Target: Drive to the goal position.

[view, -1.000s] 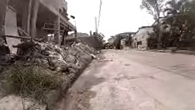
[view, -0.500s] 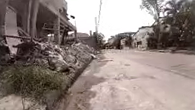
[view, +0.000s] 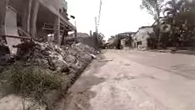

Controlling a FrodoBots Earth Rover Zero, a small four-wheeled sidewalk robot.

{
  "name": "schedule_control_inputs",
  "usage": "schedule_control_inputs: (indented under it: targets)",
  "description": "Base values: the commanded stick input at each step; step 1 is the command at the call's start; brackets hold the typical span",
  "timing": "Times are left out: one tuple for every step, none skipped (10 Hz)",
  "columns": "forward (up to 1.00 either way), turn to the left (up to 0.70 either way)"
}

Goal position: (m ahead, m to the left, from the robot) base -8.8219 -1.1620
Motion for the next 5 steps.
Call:
schedule_control_inputs:
  targets:
    - [0.06, 0.00]
    - [0.06, 0.00]
    - [0.06, 0.00]
    - [0.06, 0.00]
    - [0.06, 0.00]
